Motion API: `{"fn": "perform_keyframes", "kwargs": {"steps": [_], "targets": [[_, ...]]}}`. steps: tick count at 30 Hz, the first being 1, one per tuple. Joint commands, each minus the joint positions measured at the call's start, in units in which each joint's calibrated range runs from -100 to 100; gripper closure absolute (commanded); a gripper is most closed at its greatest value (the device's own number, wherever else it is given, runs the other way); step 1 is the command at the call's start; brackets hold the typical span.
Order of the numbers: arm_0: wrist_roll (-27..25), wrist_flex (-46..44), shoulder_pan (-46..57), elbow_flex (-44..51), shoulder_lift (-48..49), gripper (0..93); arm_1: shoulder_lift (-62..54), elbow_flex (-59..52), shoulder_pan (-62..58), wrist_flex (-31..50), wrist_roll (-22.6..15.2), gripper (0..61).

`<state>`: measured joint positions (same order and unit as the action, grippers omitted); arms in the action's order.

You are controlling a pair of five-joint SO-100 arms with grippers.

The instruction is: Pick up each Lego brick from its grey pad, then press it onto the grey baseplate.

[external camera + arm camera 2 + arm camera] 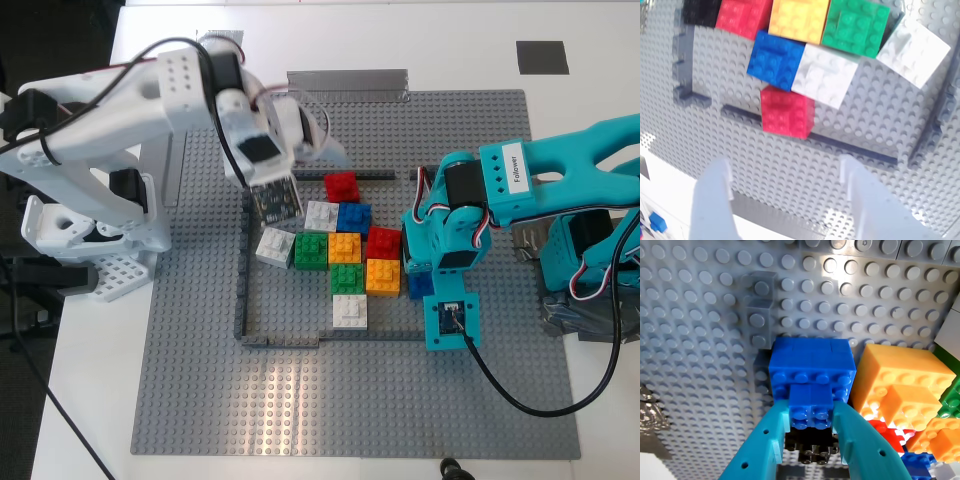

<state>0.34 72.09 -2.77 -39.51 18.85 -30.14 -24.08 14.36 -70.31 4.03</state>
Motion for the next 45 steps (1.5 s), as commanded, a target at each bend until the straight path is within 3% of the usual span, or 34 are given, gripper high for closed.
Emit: {"fn": "perform_keyframes", "kwargs": {"steps": [1, 2, 4, 7, 12, 21, 29, 34, 41, 45], "targets": [[-0.32, 0.49, -0.09, 0.82, 0.21, 85.6, -4.54, 12.39, 5.48, -9.34, -1.32, 53.1], [-0.32, 0.49, -0.09, 0.82, 0.21, 85.6, -4.88, 13.38, 6.49, -10.65, -1.37, 58.8], [-0.32, 0.49, -0.09, 0.82, 0.21, 85.6, -5.57, 15.10, 8.52, -13.25, -1.52, 61.2], [-0.85, 0.57, -0.09, 0.82, 0.21, 85.0, -7.29, 16.81, 12.08, -15.37, -1.37, 61.2], [-1.39, 0.57, -0.09, 0.82, 0.21, 74.6, -10.38, 18.17, 22.67, -19.68, -1.76, 61.2], [-1.44, 0.74, -0.09, 1.09, 0.98, 73.9, -10.03, 17.99, 42.33, -24.32, 1.12, 61.2], [-1.44, 8.22, -0.09, 10.93, 0.72, 73.9, -8.40, 14.92, 56.47, -22.85, 1.71, 61.2], [-1.44, 11.88, 0.42, 16.35, 0.55, 73.9, -2.05, 24.04, 58.36, -23.01, 0.05, 61.2], [-1.44, 15.14, 13.40, 25.83, 0.46, 74.3, 6.10, 30.45, 61.48, -21.39, -0.98, 61.2], [-1.44, 13.35, 27.98, 32.15, 0.38, 85.9, 11.85, 34.87, 61.70, -20.17, -2.69, 61.2]]}}
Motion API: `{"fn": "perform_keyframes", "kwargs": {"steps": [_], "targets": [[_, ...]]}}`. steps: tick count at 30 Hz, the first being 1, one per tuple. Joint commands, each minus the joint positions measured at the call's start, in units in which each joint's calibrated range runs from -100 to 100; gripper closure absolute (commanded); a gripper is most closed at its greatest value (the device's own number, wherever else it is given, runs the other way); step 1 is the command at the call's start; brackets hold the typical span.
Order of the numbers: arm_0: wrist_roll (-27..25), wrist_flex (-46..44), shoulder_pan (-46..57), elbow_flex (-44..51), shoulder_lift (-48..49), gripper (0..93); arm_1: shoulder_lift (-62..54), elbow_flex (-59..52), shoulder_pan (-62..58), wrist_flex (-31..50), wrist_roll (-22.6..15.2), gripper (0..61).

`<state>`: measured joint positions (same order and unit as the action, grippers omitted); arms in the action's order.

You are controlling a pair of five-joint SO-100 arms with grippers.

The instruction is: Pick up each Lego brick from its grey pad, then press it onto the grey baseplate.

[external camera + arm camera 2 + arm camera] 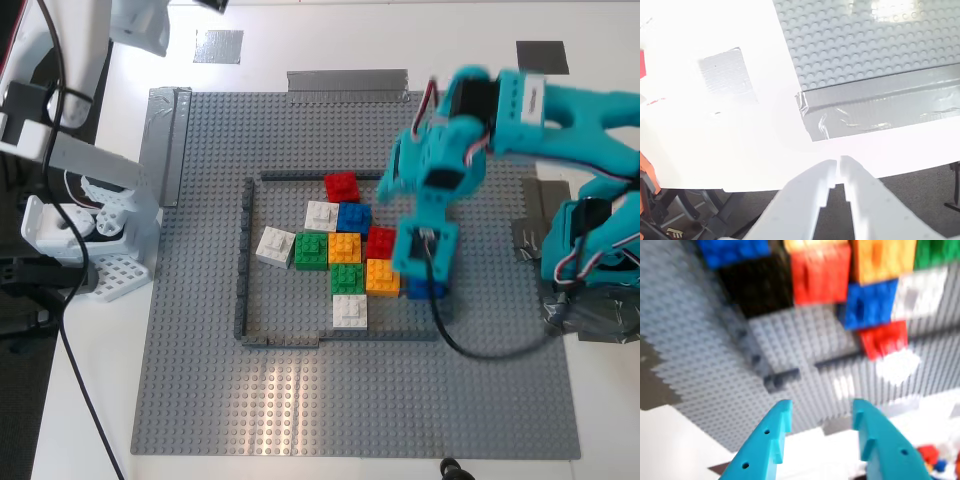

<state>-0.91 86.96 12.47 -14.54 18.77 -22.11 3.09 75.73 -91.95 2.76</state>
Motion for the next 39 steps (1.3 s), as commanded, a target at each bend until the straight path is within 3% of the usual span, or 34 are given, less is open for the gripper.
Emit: {"fn": "perform_keyframes", "kwargs": {"steps": [1, 4, 8, 14, 21, 34, 39], "targets": [[-0.18, -3.56, 18.62, 9.25, 0.29, 92.7, 6.23, 8.33, 0.04, 3.83, -2.10, 61.2], [-0.18, -9.25, 27.68, 10.52, 0.29, 92.7, 10.09, 8.96, -0.32, 9.20, -3.22, 61.2], [0.16, -15.60, 37.41, 10.34, 0.29, 92.7, 14.12, 11.13, -0.61, 9.86, -3.32, 61.3], [0.30, -19.42, 49.81, 10.43, 0.29, 92.7, 19.70, 12.21, 1.71, 19.46, -3.42, 61.3], [3.92, -19.34, 60.26, 9.53, 0.29, 92.7, 26.23, 19.79, 3.24, 18.40, -4.06, 61.3], [5.43, -18.69, 63.88, -1.85, 0.80, 92.7, 27.86, 21.60, 3.67, 17.26, -4.64, 61.3], [5.24, -18.69, 63.38, -0.86, 1.15, 92.7, 27.86, 21.69, 3.67, 16.53, -4.74, 61.3]]}}
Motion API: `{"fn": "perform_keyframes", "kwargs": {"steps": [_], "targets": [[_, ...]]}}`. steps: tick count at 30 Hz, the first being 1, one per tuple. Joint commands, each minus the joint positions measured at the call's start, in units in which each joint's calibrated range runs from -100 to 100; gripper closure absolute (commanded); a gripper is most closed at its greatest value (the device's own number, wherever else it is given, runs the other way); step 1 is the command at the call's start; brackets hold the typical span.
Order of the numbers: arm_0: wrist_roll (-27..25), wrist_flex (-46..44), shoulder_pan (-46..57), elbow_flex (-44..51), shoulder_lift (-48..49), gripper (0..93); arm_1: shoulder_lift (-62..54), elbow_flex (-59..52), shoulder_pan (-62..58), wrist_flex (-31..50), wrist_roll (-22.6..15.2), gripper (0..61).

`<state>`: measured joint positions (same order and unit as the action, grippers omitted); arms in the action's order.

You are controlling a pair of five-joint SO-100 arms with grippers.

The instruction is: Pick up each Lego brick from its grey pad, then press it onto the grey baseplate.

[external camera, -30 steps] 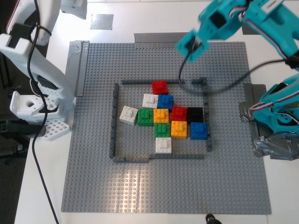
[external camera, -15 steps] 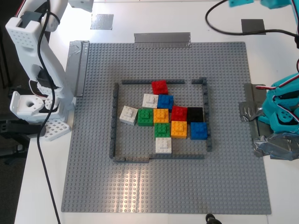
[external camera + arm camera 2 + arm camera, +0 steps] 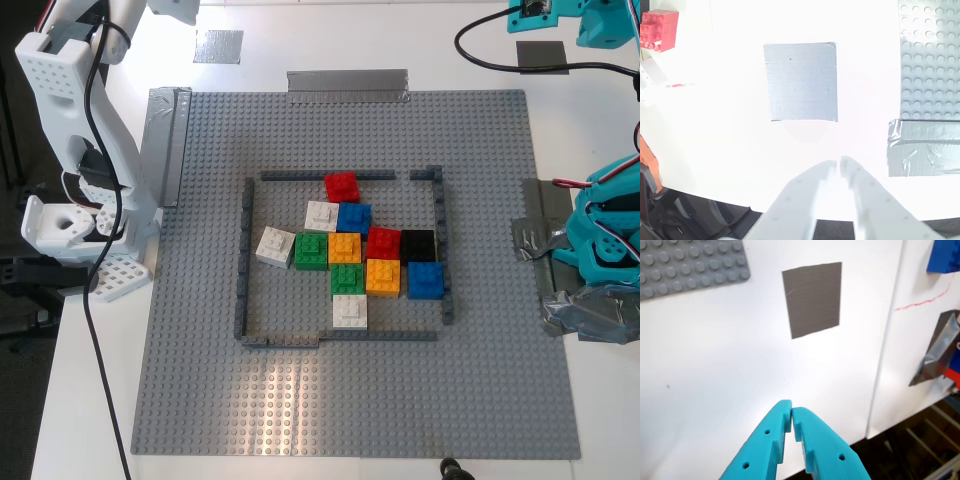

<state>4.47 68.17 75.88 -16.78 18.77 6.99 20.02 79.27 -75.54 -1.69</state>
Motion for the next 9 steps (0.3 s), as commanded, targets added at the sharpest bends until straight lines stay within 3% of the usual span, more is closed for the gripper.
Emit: {"fn": "perform_keyframes", "kwargs": {"steps": [1, 9], "targets": [[-0.15, 0.09, -0.11, 2.56, 1.23, 92.7, -1.16, 4.77, 0.13, 0.12, -0.39, 61.3], [-0.15, 0.50, -0.04, 9.33, 1.23, 92.7, -1.33, 4.68, 0.42, -0.05, -0.34, 61.3]]}}
